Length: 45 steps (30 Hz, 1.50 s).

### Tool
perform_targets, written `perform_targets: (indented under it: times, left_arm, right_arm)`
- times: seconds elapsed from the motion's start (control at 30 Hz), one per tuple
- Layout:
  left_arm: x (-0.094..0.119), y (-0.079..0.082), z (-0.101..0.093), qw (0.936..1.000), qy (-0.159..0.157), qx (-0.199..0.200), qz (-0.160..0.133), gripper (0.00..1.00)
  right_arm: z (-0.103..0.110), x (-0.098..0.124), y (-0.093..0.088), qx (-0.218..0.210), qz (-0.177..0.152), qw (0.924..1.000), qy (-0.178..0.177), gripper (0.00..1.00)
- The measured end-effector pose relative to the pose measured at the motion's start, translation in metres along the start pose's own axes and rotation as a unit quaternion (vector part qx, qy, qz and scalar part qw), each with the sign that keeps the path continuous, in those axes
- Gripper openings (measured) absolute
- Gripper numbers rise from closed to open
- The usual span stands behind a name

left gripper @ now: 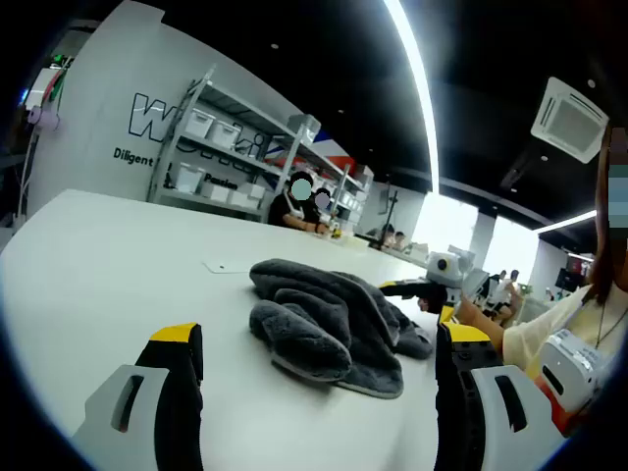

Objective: Fold the towel on the table until its edges align and the towel forms a compact rectangular stack.

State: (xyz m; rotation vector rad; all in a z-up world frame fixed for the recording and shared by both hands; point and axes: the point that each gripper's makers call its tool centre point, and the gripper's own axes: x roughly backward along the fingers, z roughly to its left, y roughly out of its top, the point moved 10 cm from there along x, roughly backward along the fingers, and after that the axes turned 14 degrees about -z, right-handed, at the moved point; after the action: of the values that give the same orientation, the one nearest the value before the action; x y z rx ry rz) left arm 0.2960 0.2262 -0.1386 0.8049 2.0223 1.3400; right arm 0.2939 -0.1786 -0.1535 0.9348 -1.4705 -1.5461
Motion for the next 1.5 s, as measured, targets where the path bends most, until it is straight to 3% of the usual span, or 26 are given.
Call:
perform_targets:
  times: [0.3,0.87,1.3,1.5]
  left_arm:
    - [0.000,0.000,0.001,1.0000,0.002,-0.001,0.001,0.97]
    - [0.001,-0.006,0.005,0.9998,0.011,-0.001,0.018,0.97]
    - [0.001,-0.008,0.008,0.9996,0.012,0.001,0.025,0.97]
    - [0.001,-0.008,0.008,0.9996,0.012,0.000,0.027,0.97]
  right_arm:
    - [0.006,-0.001,0.004,-0.010,-0.012,0.9998,0.014,0.95]
    - [0.026,-0.011,0.002,0.008,0.001,0.9984,0.056,0.93]
    - [0.028,-0.016,0.002,0.003,-0.008,0.9984,0.056,0.92]
    - [0.024,-0.016,0.004,0.009,-0.018,0.9989,0.042,0.83]
